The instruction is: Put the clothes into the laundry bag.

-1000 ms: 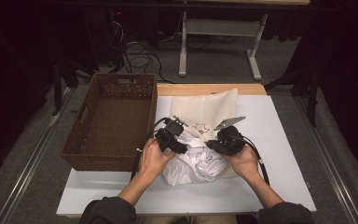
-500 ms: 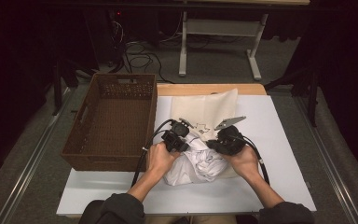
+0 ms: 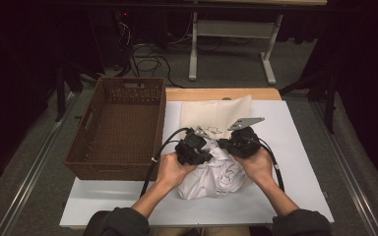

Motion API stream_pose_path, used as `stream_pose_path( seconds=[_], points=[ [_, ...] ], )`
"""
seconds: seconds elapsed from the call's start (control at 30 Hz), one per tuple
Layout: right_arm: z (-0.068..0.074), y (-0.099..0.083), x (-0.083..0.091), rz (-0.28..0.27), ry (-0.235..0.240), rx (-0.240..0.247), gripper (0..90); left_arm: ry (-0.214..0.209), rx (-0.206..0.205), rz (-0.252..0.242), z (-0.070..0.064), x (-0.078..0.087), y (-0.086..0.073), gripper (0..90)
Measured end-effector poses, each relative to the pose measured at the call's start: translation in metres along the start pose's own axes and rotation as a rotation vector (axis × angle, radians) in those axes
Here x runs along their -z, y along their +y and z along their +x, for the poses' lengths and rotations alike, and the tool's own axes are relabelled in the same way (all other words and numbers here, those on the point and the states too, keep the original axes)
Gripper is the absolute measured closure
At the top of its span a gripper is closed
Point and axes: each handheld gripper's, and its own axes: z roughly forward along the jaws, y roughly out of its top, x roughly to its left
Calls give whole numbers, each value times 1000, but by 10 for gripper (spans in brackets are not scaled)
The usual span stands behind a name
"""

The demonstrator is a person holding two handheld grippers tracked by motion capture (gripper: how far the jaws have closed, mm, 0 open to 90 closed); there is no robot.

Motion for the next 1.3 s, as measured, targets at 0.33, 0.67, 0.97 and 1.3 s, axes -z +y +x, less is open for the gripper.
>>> stream_pose_path(
  seconds=[0.33, 0.67, 0.97, 1.3],
  points=[
    [10, -6, -4, 26, 60, 19, 893, 105, 89, 27, 18, -38, 10, 849],
    [11, -18, -14, 86, 42, 36, 892, 164, 62, 74, 12, -2, 3, 552],
    [9, -19, -15, 101, 24, 37, 893, 298, 91, 120, 21, 11, 3, 436],
    [4, -18, -13, 100, 21, 21, 893, 171, 153, 173, 35, -17, 5, 707]
  ],
)
